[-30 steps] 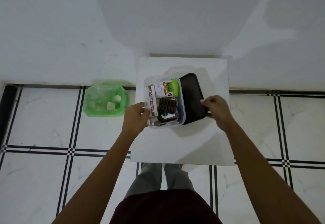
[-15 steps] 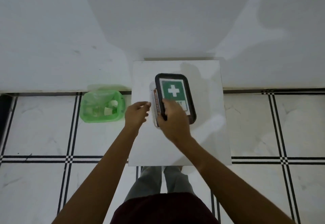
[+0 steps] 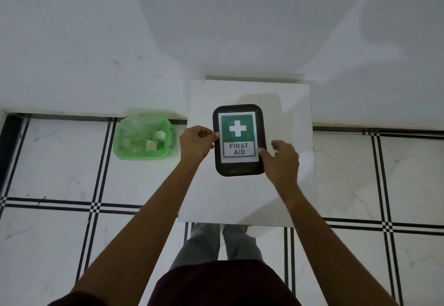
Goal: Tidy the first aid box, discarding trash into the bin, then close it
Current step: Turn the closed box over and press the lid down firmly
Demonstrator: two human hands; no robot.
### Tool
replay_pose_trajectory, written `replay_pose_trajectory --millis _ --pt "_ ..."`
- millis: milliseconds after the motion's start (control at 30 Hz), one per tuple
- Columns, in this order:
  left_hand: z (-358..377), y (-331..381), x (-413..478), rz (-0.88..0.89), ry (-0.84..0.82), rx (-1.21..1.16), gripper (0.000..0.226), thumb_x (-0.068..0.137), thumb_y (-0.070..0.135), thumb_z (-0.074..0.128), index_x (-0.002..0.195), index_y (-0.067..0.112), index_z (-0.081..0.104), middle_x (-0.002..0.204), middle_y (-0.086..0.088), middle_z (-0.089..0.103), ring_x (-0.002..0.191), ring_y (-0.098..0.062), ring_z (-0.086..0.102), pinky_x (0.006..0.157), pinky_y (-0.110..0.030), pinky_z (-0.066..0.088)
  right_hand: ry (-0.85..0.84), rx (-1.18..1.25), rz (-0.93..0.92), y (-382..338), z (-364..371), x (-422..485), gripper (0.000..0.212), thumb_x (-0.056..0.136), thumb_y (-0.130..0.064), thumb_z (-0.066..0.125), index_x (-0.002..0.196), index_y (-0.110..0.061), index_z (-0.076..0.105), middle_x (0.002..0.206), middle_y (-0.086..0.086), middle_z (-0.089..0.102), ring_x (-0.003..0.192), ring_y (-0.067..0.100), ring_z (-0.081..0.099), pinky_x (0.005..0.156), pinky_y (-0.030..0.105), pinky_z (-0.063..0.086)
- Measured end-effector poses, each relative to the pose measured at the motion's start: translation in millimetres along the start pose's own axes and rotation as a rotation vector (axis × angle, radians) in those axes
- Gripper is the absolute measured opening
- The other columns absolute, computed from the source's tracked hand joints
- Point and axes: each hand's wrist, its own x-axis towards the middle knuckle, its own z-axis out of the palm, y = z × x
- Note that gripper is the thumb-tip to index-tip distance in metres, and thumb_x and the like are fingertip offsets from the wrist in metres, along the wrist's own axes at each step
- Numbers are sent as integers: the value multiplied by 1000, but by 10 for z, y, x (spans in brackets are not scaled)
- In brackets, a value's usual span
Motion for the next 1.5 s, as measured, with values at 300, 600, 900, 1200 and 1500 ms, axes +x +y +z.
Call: replay_pose_trajectory --millis 300,600,900,1200,1500 --pt "133 -398 -602 71 62 -45 30 85 25 68 103 1 65 89 -16 72 77 -24 70 68 -42 62 -194 273 171 198 -30 49 29 79 -22 76 102 -5 72 96 13 73 82 24 69 81 34 58" --pt "159 -371 -478 -32 90 -83 26 81 24 73 87 -1 65 79 -18 70 72 -29 70 62 -46 61 -185 140 65 219 76 153 26 78 -26 76 82 -2 68 78 9 67 74 23 64 73 32 54" --pt "83 -319 -355 -265 -31 -279 29 75 23 79 90 1 66 86 -17 70 84 -30 70 65 -39 61 -292 27 108 130 -1 269 31 77 -26 77 83 3 68 84 16 70 75 26 64 77 37 56" --pt "168 -96 -3 -250 29 -426 31 76 14 77 102 -3 70 98 -20 72 80 -25 69 78 -35 59 -327 408 219 -62 -44 621 22 85 -16 70 101 -1 70 103 16 71 92 31 69 76 37 58" --pt "177 -80 77 -272 77 -314 26 70 16 82 88 0 73 87 -18 74 76 -30 72 74 -38 61 -247 176 134 -114 54 629 15 88 -20 66 86 -5 69 92 13 71 79 24 66 79 35 56"
